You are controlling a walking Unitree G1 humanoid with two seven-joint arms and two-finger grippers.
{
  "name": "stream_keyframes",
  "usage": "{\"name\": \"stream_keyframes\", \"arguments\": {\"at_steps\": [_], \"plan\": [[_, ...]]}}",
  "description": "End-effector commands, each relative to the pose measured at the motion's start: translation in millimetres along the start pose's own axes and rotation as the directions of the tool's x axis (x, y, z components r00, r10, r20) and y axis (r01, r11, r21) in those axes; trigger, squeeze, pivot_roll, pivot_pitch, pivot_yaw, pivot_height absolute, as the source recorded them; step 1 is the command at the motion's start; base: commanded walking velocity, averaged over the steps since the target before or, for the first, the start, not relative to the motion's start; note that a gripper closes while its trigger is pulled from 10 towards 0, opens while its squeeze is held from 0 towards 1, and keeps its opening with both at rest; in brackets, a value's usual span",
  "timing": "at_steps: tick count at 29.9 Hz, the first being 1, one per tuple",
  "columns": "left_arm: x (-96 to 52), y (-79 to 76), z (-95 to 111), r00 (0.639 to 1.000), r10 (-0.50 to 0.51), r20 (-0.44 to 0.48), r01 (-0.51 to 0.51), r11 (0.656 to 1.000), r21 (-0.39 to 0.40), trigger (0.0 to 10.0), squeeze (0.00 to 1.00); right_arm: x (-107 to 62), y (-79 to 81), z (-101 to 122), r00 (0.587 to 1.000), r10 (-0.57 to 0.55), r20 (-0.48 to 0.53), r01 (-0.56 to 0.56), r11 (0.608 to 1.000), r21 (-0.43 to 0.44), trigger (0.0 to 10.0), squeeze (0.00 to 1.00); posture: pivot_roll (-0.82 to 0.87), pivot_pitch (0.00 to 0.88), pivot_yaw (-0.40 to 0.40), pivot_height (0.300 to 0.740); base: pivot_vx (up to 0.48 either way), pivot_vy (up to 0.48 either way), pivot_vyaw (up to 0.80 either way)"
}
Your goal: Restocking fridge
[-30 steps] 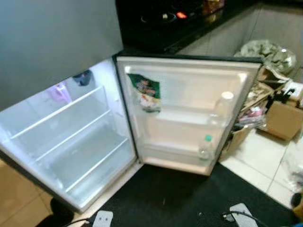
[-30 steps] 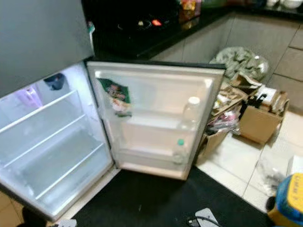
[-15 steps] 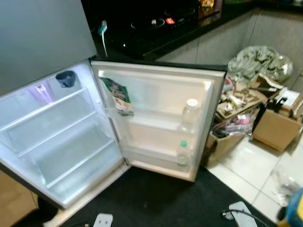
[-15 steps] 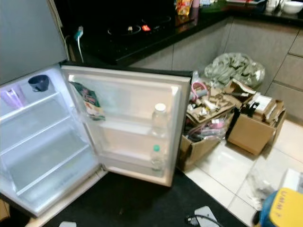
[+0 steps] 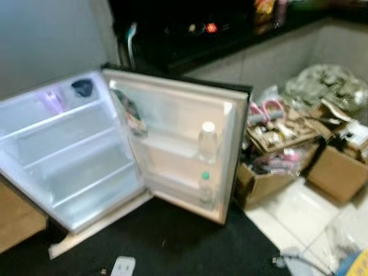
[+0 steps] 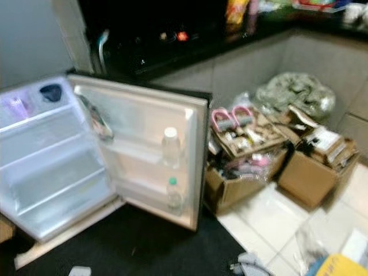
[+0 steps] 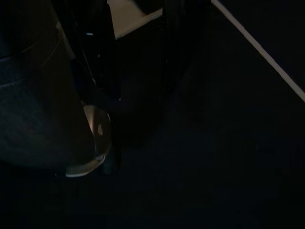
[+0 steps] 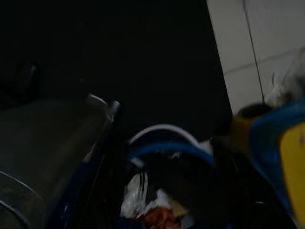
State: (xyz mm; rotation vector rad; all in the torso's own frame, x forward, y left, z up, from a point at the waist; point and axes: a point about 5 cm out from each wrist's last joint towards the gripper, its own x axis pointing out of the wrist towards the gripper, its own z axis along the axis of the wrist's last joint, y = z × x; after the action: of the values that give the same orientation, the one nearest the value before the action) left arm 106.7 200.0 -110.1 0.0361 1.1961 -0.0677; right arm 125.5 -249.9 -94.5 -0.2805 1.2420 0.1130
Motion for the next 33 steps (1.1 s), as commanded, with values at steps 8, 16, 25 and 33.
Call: {"name": "stream_keyframes", "arguments": {"at_steps": [8,16,25,33], "plan": [[0.3,-6.1,-6.0,0.999,-0.028,-0.026,0.029,1.0,0.004,10.0,0.0,1.7,8.1,7.9,0.999,0.027,0.035,-0.028,1.0,0.009,10.0,0.0,-0.06,0.0,0.025,0.74,0.0,0.0,0.79],[0.4,-5.9,-4.6,0.999,-0.031,-0.022,0.031,0.999,0.008,10.0,0.0,1.4,5.7,7.7,0.999,0.003,0.038,-0.004,1.0,0.015,10.0,0.0,-0.07,0.0,0.028,0.74,0.0,0.0,0.79],[0.7,-7.7,-3.9,0.999,-0.047,-0.023,0.047,0.999,0.017,10.0,0.0,0.0,-4.1,9.1,0.997,-0.063,0.048,0.061,0.997,0.04,10.0,0.0,-0.07,0.0,0.028,0.74,0.0,-0.157,0.09],[0.7,-8.5,-4.6,0.999,-0.048,-0.022,0.048,0.999,-0.002,10.0,0.0,-3.1,-20.9,18.3,0.983,-0.158,0.092,0.142,0.977,0.161,10.0,0.0,-0.06,0.0,0.022,0.74,0.0,-0.294,0.0]]}}
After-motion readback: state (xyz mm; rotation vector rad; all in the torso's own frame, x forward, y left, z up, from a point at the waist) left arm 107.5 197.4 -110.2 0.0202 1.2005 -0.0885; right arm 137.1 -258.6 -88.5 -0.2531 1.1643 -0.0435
